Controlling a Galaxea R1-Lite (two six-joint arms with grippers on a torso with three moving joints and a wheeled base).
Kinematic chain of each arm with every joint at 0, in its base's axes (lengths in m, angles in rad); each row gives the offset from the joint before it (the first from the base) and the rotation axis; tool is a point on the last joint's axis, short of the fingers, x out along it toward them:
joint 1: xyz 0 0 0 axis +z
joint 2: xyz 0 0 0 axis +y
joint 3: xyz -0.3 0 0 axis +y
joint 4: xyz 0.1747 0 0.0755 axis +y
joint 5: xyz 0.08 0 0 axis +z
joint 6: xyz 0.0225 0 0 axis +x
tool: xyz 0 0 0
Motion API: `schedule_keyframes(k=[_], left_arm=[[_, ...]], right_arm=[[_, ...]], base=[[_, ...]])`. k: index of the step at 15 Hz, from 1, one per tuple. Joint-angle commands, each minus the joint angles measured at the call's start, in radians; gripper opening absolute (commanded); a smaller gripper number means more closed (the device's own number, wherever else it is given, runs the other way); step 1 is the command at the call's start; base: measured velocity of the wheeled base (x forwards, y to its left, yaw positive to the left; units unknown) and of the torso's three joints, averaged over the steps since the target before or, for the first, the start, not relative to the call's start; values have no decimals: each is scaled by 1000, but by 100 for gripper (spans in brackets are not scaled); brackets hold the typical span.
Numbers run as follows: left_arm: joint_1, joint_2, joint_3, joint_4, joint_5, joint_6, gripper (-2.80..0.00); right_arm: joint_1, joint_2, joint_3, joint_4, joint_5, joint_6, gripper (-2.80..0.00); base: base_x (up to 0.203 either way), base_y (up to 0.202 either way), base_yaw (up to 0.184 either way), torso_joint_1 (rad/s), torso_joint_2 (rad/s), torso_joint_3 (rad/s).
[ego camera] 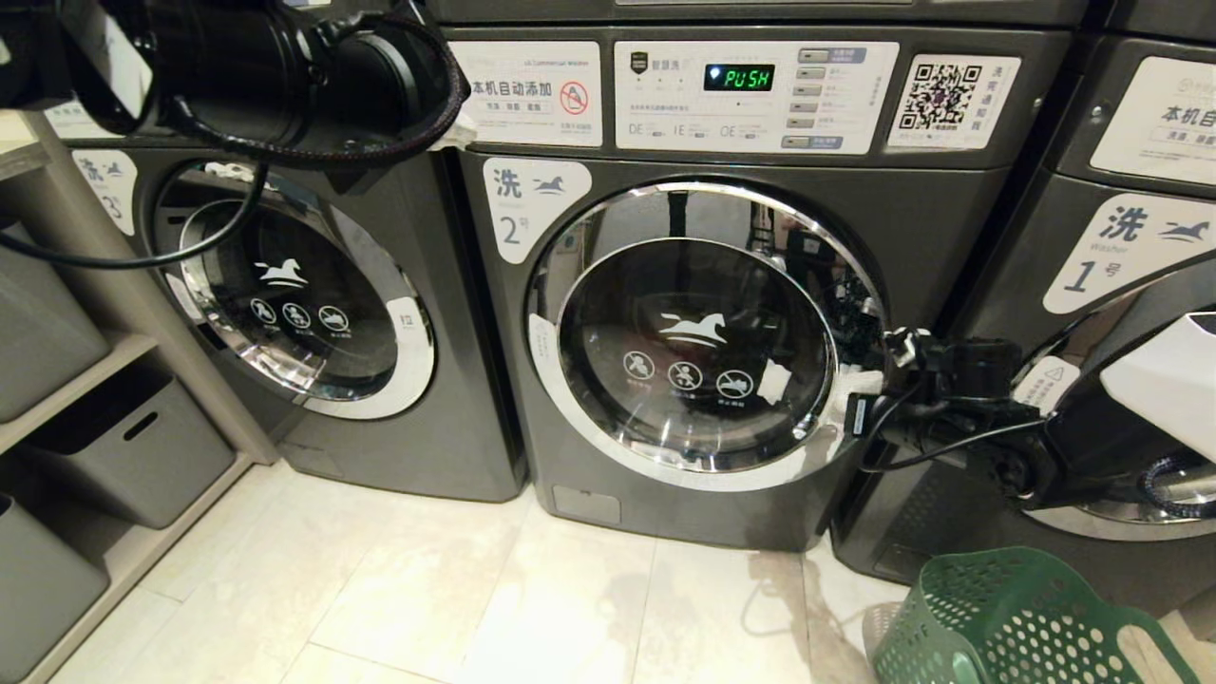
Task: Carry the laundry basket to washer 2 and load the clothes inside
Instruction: Press the washing machine door tightly with the right hand
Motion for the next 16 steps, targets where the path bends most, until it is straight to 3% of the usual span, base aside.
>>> schedule_keyframes(k=[1, 11, 16], left_arm=[[0, 1, 0, 3, 3, -3, -280], [6, -16, 1, 11, 11, -5, -280], [32, -44, 23, 8, 13, -5, -280]], right_arm=[[3, -10, -9, -3, 2, 2, -280], [5, 139, -217, -7, -67, -20, -280], [2, 252, -324, -74, -90, -55, -280]], base=[[0, 0, 0, 0, 0, 0], [0, 0, 0, 0, 0, 0], [0, 0, 0, 0, 0, 0]])
